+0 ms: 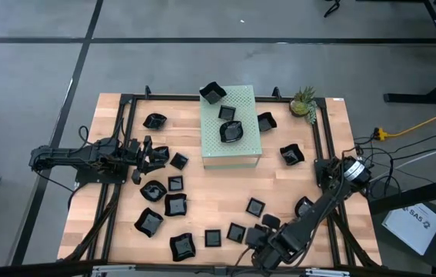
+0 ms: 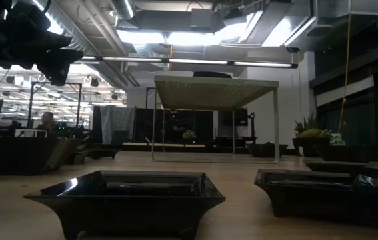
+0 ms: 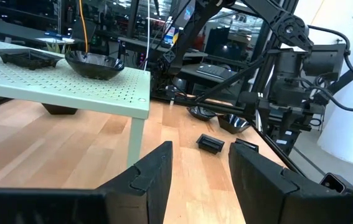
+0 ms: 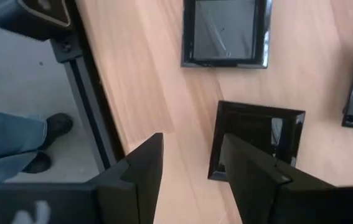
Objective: Pick & Place Mini shaped plates
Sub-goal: Stack the black square plate on top of the black square plate on the shelf
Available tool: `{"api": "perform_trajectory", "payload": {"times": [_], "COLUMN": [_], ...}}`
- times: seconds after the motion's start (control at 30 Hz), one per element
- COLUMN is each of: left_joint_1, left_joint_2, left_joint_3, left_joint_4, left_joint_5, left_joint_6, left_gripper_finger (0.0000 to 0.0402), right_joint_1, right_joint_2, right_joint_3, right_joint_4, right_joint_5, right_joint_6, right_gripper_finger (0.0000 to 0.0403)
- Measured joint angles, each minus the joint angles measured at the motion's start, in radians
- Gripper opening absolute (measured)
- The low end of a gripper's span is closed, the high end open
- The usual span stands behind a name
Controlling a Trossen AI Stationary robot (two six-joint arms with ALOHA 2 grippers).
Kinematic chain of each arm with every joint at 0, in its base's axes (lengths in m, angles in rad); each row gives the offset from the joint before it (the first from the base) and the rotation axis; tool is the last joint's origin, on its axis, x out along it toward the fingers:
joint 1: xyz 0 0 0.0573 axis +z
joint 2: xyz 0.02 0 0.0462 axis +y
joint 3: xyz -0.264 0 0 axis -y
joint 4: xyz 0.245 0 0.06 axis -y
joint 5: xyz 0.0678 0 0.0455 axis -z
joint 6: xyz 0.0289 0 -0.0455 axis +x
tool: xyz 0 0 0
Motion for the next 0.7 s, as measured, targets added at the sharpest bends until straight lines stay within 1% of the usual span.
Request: {"api": "perform_trajectory", "payload": {"times": [0.2, 0.37, 0.47, 0.57, 0.7], "left_joint_1": [0.000, 0.000, 0.000, 0.000, 0.000], "left_joint_2": [0.000, 0.000, 0.000, 0.000, 0.000], "left_joint_3": [0.000, 0.000, 0.000, 0.000, 0.000], "left_joint_4": [0.000, 0.000, 0.000, 0.000, 0.000], "left_joint_5": [0.000, 0.000, 0.000, 0.000, 0.000], "left_joint_6": [0.000, 0.000, 0.000, 0.000, 0.000], "left_gripper_finger": [0.0152, 0.0152, 0.0152, 0.0152, 0.0152], "right_joint_1": [0.001, 0.002, 0.010, 0.013, 0.016], "right_joint_2": [0.000, 0.000, 0.000, 0.000, 0.000], "right_joint_3": [0.000, 0.000, 0.000, 0.000, 0.000], "right_joint_4": [-0.001, 0.043, 0.044, 0.044, 0.042], "right_joint_5": [-0.008, -0.063, -0.072, -0.072, -0.072], "right_joint_6": [-0.003, -0.090, -0.123, -0.124, -0.071], "right_gripper_finger": [0.0166, 0.0166, 0.0166, 0.0166, 0.0166]}}
